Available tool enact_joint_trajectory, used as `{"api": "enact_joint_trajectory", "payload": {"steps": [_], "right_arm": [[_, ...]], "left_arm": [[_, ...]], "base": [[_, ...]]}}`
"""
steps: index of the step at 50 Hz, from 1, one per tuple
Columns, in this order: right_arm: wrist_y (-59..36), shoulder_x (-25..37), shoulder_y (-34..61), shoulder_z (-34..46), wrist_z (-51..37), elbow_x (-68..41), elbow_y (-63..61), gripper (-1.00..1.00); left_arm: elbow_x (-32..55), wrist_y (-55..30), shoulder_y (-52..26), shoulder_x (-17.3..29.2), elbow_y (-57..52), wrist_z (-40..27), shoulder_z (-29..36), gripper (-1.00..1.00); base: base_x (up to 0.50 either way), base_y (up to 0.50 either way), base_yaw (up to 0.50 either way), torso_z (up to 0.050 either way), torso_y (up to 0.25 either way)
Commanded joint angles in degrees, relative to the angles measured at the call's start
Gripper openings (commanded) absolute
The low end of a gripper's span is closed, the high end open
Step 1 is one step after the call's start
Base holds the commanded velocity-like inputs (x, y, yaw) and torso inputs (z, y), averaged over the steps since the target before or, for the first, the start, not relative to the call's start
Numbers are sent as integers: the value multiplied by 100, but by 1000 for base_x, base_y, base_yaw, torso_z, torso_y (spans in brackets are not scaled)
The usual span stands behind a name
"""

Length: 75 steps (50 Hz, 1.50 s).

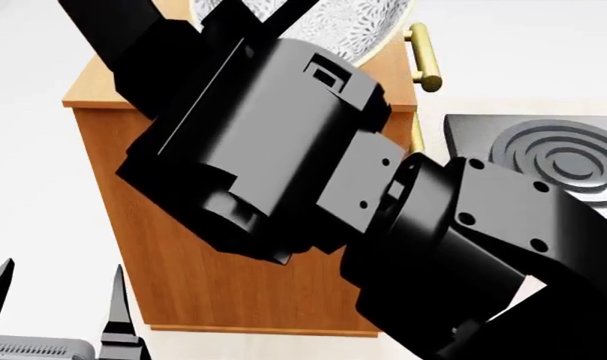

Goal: Put the bowl on the top of the cabinet.

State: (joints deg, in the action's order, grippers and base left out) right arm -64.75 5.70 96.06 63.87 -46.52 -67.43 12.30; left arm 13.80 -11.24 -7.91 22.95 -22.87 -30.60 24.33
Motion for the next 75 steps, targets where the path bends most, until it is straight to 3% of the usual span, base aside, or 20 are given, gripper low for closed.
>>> {"api": "enact_joint_trajectory", "payload": {"steps": [1, 4, 5, 31, 53, 64, 75], "right_arm": [[373, -125, -134, 43, 361, -599, -36, -100], [420, -106, -135, 14, 314, -595, -46, -100], [435, -104, -133, -19, 301, -611, 16, 100], [98, 701, 497, -709, -276, -1310, -706, 100], [-449, 1429, 1386, -1520, -1551, -2640, -1807, 100], [-565, 1860, 1495, -1670, -1873, -3022, -2182, 100], [-361, 2679, 1046, -1963, -2422, -3475, -3032, 100]], "left_arm": [[19, 3, -5, 9, 5, -9, -2, 100], [18, 9, 8, 18, -7, -11, 2, 100], [21, 3, 0, 18, -6, -14, -2, 100], [-3, 34, -23, 5, 40, -30, 59, 100], [-20, -14, -24, 27, -52, -72, 102, 100], [-10, -46, -37, 36, -89, -83, 116, 100], [1, -63, -47, 42, -115, -104, 116, 100]], "base": [[0, 3, 0, 0, 0], [0, 1, 3, 0, 0], [0, 0, 4, 0, 0], [0, 0, 0, 0, 0], [0, 0, 0, 0, 0], [0, 0, 0, 0, 0], [0, 0, 0, 0, 0]]}}
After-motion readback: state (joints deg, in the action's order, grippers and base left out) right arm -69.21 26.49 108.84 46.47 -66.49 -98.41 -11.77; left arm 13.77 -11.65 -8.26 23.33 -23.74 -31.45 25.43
